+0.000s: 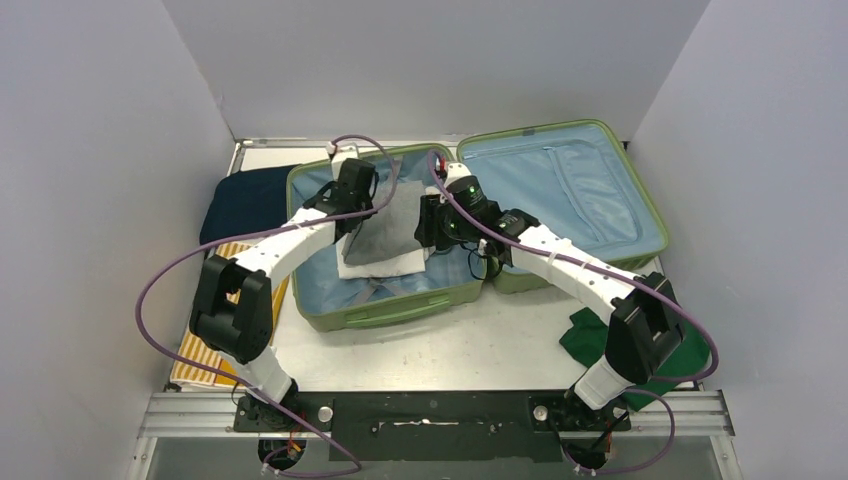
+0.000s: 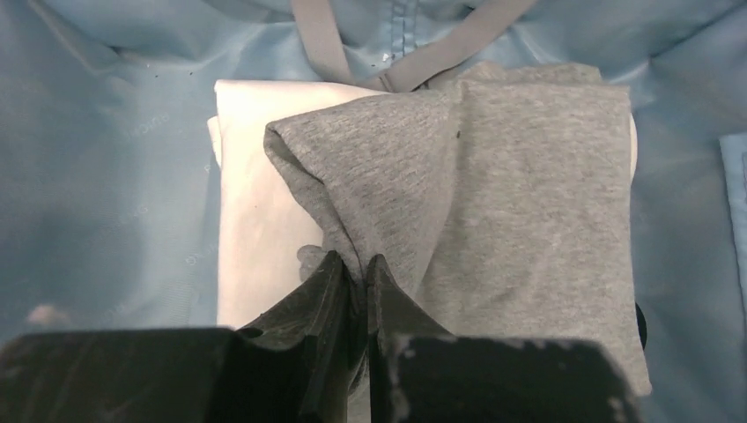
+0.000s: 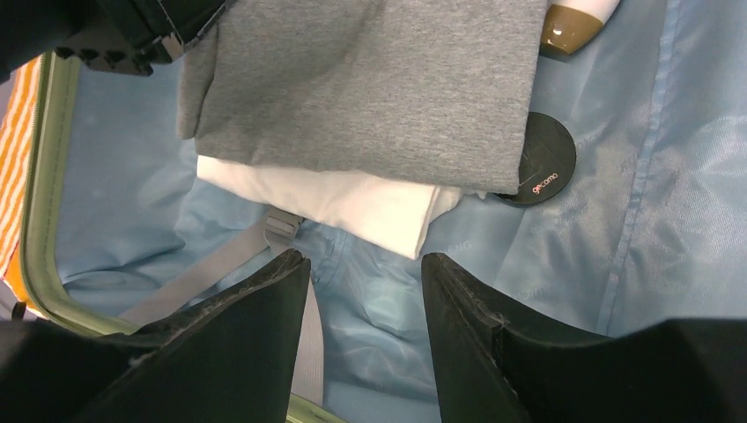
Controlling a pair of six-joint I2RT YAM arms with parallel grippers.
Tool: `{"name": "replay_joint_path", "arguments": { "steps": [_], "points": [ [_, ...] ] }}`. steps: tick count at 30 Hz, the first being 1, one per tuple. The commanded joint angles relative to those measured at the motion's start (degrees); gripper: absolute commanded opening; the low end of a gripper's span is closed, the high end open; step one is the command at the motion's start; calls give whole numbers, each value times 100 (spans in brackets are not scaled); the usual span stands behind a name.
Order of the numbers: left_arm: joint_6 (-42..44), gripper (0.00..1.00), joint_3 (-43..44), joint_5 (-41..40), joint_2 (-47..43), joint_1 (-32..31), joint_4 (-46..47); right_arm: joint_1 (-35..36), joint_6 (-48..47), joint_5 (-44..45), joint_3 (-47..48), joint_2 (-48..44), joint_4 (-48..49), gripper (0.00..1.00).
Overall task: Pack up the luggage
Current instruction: Place the clothes in the luggage.
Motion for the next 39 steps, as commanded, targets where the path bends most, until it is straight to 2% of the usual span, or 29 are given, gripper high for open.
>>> {"name": "replay_joint_path", "arguments": {
  "steps": [1, 2, 5, 7, 11, 15, 17, 19, 22, 24, 25, 32, 39],
  "points": [
    [334, 0, 53, -817, -126, -176, 95, 37, -51, 141, -79, -227, 244, 50],
    [251, 7, 55, -793, -85, -134, 45, 36, -34, 134, -102, -233, 253, 50],
    [38, 45, 51, -606, 33, 50, -99, 49, -8, 139, -160, -301, 280, 51],
    [-78, 63, 85, -570, 48, 160, -212, 44, -17, 141, -180, -347, 261, 52],
    [-33, 79, 242, -872, -117, 228, -389, 39, -36, 150, -190, -422, 230, 53],
    [100, 83, 471, -1177, -395, 177, -436, 40, -54, 145, -191, -441, 209, 53],
    [169, 81, 346, -444, -576, 201, -27, 39, -61, 150, -182, -433, 210, 53],
    [103, 71, 198, 561, -621, 297, 480, 48, -57, 141, -195, -434, 206, 52],
    [-191, 34, 339, 1861, -202, 530, 671, 49, -25, 125, -250, -487, 210, 51],
    [-366, 9, 474, 2271, 177, 682, 546, 49, 13, 119, -292, -573, 216, 51],
    [-493, 0, 472, 2320, 308, 777, 504, 49, 14, 121, -315, -618, 211, 51],
    [-960, 0, -217, 2393, 570, 1261, 528, 48, 13, 102, -483, -895, 186, 50],
    [-945, 0, -175, 2386, 988, 1347, 76, 50, 31, 46, -534, -1014, 212, 50]
  ]
}}
